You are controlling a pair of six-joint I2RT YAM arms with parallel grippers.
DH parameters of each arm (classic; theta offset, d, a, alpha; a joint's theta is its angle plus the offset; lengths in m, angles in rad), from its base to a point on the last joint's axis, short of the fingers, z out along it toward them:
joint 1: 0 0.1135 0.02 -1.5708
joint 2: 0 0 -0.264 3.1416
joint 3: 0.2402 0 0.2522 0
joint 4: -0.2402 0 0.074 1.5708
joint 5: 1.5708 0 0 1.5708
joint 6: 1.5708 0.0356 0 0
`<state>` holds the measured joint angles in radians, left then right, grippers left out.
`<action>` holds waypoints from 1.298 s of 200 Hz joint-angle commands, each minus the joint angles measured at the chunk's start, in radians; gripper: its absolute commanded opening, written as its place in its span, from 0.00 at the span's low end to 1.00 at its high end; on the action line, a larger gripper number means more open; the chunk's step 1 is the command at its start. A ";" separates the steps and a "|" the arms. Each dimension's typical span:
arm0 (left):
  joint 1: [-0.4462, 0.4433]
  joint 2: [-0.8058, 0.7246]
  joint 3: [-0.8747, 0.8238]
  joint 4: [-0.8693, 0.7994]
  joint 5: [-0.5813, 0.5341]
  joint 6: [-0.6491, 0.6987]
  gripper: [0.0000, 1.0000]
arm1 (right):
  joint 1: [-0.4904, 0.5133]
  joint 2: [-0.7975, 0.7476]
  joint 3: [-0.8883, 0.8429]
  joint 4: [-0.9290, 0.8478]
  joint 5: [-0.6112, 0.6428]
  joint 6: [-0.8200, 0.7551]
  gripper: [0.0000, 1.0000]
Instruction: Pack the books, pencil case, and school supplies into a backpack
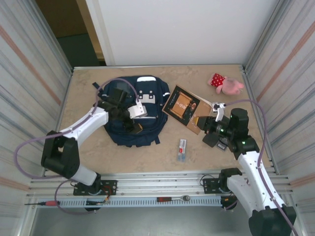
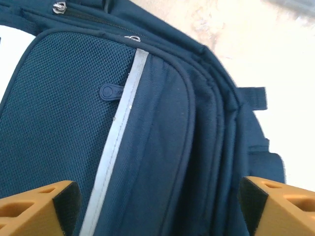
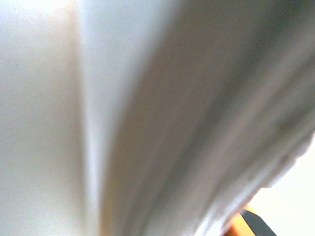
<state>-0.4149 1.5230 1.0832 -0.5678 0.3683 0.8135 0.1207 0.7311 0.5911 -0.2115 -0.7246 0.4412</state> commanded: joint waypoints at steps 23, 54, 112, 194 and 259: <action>-0.014 0.077 0.029 0.066 -0.089 0.058 0.90 | 0.011 -0.030 0.014 0.027 0.007 -0.050 0.00; -0.021 0.126 0.015 0.160 -0.171 0.062 0.91 | 0.017 -0.022 0.010 0.033 0.005 -0.053 0.00; -0.061 0.139 0.007 0.198 -0.235 0.077 0.59 | 0.027 -0.034 -0.023 0.069 0.039 0.012 0.00; -0.119 -0.138 0.089 0.061 -0.182 -0.376 0.00 | 0.025 0.027 0.134 -0.220 0.207 0.180 0.02; -0.045 -0.104 0.300 -0.037 -0.082 -0.608 0.00 | 0.045 0.002 0.137 -0.232 0.153 0.480 0.00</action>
<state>-0.4660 1.4178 1.2888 -0.5793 0.2363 0.3408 0.1432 0.7719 0.7086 -0.5083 -0.5163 0.7490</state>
